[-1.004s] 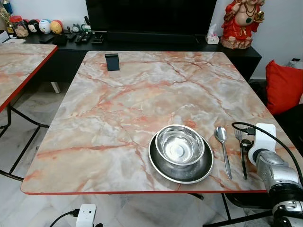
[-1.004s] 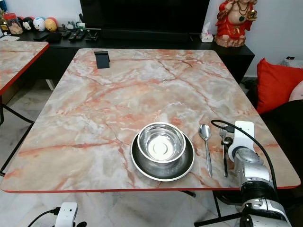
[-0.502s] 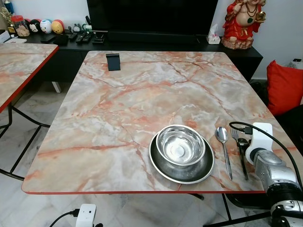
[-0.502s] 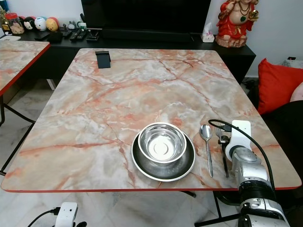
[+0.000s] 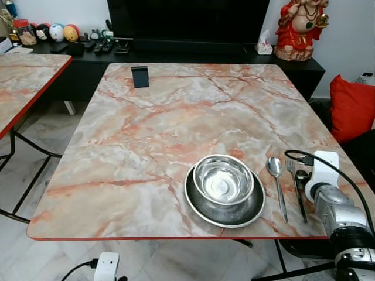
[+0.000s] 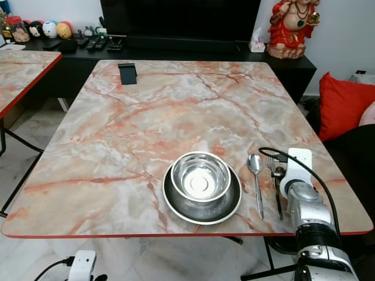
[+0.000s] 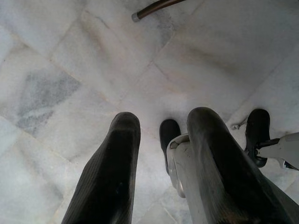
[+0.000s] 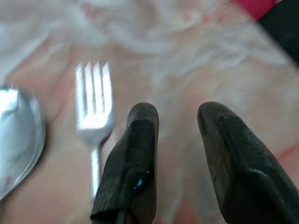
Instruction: Setting the table
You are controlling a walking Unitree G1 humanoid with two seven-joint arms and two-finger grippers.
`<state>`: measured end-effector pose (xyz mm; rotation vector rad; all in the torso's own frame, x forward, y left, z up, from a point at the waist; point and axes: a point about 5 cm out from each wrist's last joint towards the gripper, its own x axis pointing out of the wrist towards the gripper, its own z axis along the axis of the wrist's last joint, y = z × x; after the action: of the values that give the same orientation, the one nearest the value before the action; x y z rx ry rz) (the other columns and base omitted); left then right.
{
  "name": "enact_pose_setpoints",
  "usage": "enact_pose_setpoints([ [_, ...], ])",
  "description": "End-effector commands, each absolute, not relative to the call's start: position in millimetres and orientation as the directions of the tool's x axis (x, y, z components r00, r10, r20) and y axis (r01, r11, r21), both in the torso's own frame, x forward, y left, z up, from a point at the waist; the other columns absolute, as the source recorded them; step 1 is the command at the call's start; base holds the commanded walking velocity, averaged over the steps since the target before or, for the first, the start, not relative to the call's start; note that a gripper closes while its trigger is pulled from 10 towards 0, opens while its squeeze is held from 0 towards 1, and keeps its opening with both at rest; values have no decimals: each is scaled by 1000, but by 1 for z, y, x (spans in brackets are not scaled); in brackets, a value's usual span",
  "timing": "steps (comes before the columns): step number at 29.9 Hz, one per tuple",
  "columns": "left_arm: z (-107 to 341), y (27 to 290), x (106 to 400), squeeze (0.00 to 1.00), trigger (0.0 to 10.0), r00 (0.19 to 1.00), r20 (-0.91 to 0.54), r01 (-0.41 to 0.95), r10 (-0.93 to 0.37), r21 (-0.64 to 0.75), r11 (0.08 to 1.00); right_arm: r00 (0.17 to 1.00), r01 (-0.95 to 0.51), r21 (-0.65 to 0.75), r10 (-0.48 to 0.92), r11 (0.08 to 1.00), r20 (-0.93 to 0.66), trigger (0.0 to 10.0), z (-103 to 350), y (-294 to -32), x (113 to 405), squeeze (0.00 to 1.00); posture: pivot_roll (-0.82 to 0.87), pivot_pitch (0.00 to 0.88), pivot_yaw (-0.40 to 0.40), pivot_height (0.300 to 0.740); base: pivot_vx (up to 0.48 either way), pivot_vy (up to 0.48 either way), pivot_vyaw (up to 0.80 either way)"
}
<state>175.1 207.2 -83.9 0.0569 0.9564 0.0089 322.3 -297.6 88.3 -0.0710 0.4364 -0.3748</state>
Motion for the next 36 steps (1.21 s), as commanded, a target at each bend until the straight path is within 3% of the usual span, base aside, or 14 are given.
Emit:
enact_pose_setpoints([
  [1,-86,210,170,0,10000,553,-832,29,40,67,997,860,386,-162,-417,908,-293,10000,101,-306,321,0,31,0,-27,740,0,0,0],
  [6,-86,212,169,0,10000,555,-831,30,47,76,997,919,370,-123,-382,921,-100,10000,115,-297,317,0,30,0,-28,740,0,0,0],
  [13,-84,220,170,0,10000,572,-817,19,76,106,994,934,342,-66,-332,937,133,10000,123,-268,294,0,33,0,-25,740,0,0,0],
  [23,-81,226,173,0,10000,584,-808,25,80,116,993,919,343,-52,-324,938,226,10000,128,-259,278,0,26,0,-21,740,0,0,0],
  [30,-79,220,179,0,10000,615,-786,15,67,96,995,926,323,-31,-309,946,217,10000,126,-246,287,0,48,0,-34,740,0,0,0],
  [36,-77,218,183,0,10000,619,-783,37,59,104,994,916,335,0,-326,942,236,10000,131,-240,293,0,21,0,1,740,0,0,0],
])
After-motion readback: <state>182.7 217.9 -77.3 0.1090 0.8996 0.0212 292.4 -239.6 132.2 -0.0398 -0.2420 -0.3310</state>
